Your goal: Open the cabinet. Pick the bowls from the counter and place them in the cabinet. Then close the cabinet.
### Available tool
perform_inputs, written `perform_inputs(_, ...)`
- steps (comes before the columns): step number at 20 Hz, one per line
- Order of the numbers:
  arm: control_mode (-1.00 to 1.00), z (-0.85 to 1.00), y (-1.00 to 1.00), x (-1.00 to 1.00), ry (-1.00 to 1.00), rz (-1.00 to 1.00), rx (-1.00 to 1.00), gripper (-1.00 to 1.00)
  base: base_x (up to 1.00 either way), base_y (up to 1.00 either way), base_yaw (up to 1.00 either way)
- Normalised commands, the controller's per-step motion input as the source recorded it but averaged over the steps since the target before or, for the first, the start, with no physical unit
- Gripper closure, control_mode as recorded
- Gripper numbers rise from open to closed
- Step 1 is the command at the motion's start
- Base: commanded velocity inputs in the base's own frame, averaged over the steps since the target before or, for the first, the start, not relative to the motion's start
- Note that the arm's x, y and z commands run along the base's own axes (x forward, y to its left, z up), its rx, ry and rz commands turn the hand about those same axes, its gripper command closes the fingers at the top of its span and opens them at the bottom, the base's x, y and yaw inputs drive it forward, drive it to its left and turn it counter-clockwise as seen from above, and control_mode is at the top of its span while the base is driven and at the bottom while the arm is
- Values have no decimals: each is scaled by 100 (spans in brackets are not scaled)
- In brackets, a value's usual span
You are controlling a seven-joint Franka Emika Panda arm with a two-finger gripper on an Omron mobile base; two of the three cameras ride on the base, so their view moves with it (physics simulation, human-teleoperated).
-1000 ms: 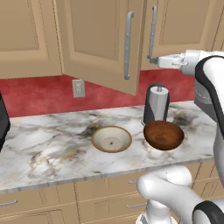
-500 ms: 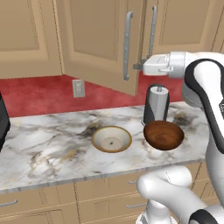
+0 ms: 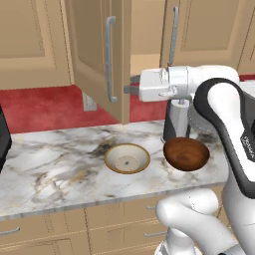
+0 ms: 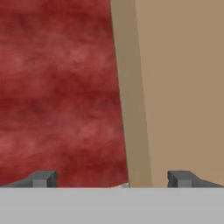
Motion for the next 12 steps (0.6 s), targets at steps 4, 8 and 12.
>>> perform_inputs(4, -100, -3, 56, -17, 0, 4, 0, -100, 0, 0, 0)
perform_inputs(8, -100, 7, -25, -2, 0, -3, 4, -100, 0, 0, 0)
perform_inputs(12, -100, 35, -100, 0, 7, -22, 7, -100, 0, 0, 0)
